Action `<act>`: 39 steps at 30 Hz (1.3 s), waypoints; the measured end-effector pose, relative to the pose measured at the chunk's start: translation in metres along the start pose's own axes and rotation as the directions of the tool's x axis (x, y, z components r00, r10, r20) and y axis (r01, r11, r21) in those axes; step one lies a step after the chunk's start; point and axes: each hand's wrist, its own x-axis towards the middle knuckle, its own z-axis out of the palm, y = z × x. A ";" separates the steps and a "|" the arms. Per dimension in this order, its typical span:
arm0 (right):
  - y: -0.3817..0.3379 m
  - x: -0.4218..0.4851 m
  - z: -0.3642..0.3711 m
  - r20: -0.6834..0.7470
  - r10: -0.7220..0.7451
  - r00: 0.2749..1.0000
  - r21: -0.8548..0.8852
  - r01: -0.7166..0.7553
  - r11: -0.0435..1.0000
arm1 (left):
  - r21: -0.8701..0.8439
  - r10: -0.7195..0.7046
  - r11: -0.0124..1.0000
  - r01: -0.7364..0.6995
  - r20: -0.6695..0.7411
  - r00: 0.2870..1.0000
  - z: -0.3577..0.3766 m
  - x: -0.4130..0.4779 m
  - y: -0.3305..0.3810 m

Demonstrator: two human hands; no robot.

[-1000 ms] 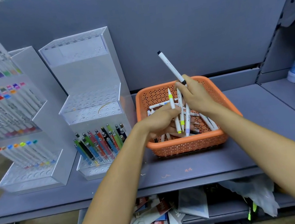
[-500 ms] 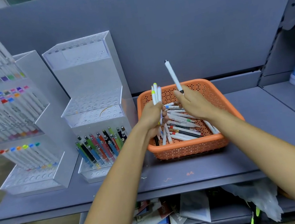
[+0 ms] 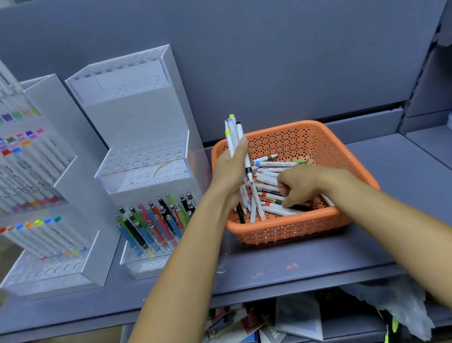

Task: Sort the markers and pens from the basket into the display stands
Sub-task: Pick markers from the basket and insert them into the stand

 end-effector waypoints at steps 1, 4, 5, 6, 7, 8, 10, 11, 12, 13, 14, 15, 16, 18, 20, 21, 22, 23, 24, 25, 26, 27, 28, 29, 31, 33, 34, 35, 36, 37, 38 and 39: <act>0.000 0.000 -0.001 0.027 0.052 0.998 -0.043 -0.050 0.998 | -0.042 -0.024 0.999 0.025 0.021 0.999 0.000 -0.001 0.000; -0.001 0.003 -0.003 0.051 0.134 0.990 -0.126 -0.127 0.984 | -0.124 -0.061 0.990 0.068 0.056 0.997 0.001 -0.004 0.001; -0.003 0.004 -0.003 0.057 0.145 0.988 -0.138 -0.136 0.981 | -0.098 -0.050 0.994 0.055 0.048 0.998 0.001 -0.004 0.001; -0.004 0.004 -0.003 0.066 0.149 0.987 -0.139 -0.139 0.980 | -0.065 -0.032 0.997 0.035 0.044 0.999 0.001 -0.004 0.000; -0.004 0.003 -0.003 0.076 0.152 0.985 -0.136 -0.140 0.981 | -0.034 -0.013 0.999 0.014 0.045 0.999 0.000 -0.003 0.000; -0.005 0.002 -0.003 0.084 0.157 0.984 -0.133 -0.145 0.980 | -0.006 -0.001 1.000 0.001 0.047 0.999 0.000 -0.002 -0.001; -0.005 -0.001 -0.004 0.103 0.173 0.980 -0.117 -0.160 0.980 | 0.056 0.007 0.998 -0.009 0.048 0.999 -0.001 0.000 -0.004; -0.004 -0.002 -0.004 0.120 0.181 0.976 -0.101 -0.170 0.980 | 0.094 0.002 0.996 -0.006 0.046 0.999 -0.002 0.001 -0.005; -0.004 -0.003 -0.005 0.138 0.187 0.973 -0.082 -0.177 0.981 | 0.125 -0.006 0.992 0.000 0.045 0.999 -0.002 0.002 -0.006; -0.004 -0.004 -0.005 0.152 0.192 0.969 -0.071 -0.183 0.980 | 0.148 -0.013 0.989 0.007 0.045 0.999 -0.002 0.003 -0.007; -0.004 -0.004 -0.005 0.157 0.193 0.969 -0.069 -0.184 0.980 | 0.160 -0.017 0.987 0.010 0.042 0.999 -0.002 0.005 -0.008; -0.003 -0.004 -0.005 0.151 0.191 0.970 -0.073 -0.182 0.981 | 0.160 -0.020 0.987 0.014 0.038 0.999 -0.002 0.005 -0.008; -0.003 -0.004 -0.005 0.144 0.189 0.971 -0.080 -0.179 0.981 | 0.158 -0.020 0.987 0.015 0.032 0.999 -0.002 0.006 -0.008; -0.003 -0.005 -0.005 0.131 0.192 0.973 -0.091 -0.181 0.979 | 0.170 0.000 0.985 -0.005 0.031 1.000 -0.001 0.005 -0.008; -0.004 -0.007 -0.005 0.120 0.190 0.974 -0.112 -0.177 0.978 | 0.239 0.043 0.970 -0.053 0.047 0.998 0.000 0.004 -0.010; -0.005 -0.007 -0.005 0.121 0.189 0.974 -0.114 -0.176 0.978 | 0.296 0.071 0.951 -0.085 0.059 0.996 0.000 0.004 -0.011; -0.005 -0.007 -0.005 0.122 0.195 0.973 -0.113 -0.181 0.977 | 0.361 0.099 0.925 -0.118 0.070 0.993 0.000 0.004 -0.012; -0.006 -0.007 -0.004 0.120 0.200 0.972 -0.115 -0.187 0.976 | 0.428 0.126 0.891 -0.148 0.080 0.989 0.001 0.003 -0.012; -0.005 -0.007 -0.005 0.102 0.199 0.975 -0.113 -0.188 0.976 | 0.492 0.154 0.852 -0.179 0.090 0.984 0.001 0.003 -0.013; -0.005 -0.007 -0.005 0.065 0.194 0.979 -0.108 -0.186 0.977 | 0.543 0.179 0.814 -0.207 0.105 0.978 0.001 0.002 -0.013; -0.003 -0.006 -0.006 0.006 0.180 0.984 -0.093 -0.179 0.979 | 0.579 0.199 0.781 -0.235 0.127 0.972 0.002 0.001 -0.013; -0.001 -0.005 -0.008 -0.074 0.175 0.982 -0.060 -0.179 0.982 | 0.605 0.216 0.751 -0.263 0.150 0.965 0.003 -0.001 -0.012; 0.000 -0.006 -0.010 -0.163 0.175 0.971 -0.006 -0.179 0.984 | 0.627 0.231 0.724 -0.288 0.173 0.957 0.004 -0.003 -0.011; 0.000 -0.009 -0.013 -0.249 0.173 0.953 0.061 -0.163 0.985 | 0.643 0.249 0.700 -0.311 0.189 0.950 0.005 -0.004 -0.010; 0.000 -0.017 -0.020 -0.358 0.165 0.919 0.181 -0.105 0.978 | 0.645 0.287 0.686 -0.337 0.186 0.940 0.006 -0.007 -0.008; -0.001 -0.027 -0.028 -0.378 0.171 0.910 0.242 -0.081 0.967 | 0.561 0.300 0.763 -0.322 0.135 0.944 0.007 -0.011 -0.004; -0.002 -0.034 -0.031 -0.387 0.174 0.906 0.264 -0.072 0.962 | 0.500 0.301 0.808 -0.312 0.105 0.948 0.007 -0.012 -0.002; -0.003 -0.040 -0.034 -0.422 0.176 0.889 0.287 -0.052 0.956 | 0.455 0.304 0.837 -0.305 0.077 0.950 0.007 -0.015 0.001; -0.005 -0.046 -0.038 -0.478 0.182 0.859 0.315 -0.026 0.949 | 0.434 0.307 0.850 -0.299 0.054 0.950 0.006 -0.017 0.002; -0.008 -0.053 -0.040 -0.534 0.191 0.824 0.359 0.016 0.933 | 0.419 0.306 0.859 -0.294 0.039 0.951 0.005 -0.021 0.004; -0.011 -0.059 -0.042 -0.585 0.193 0.788 0.407 0.079 0.910 | 0.397 0.306 0.870 -0.292 0.029 0.951 0.004 -0.025 0.005; -0.017 -0.066 -0.044 -0.622 0.189 0.760 0.446 0.146 0.883 | 0.365 0.305 0.884 -0.293 0.027 0.952 0.003 -0.031 0.008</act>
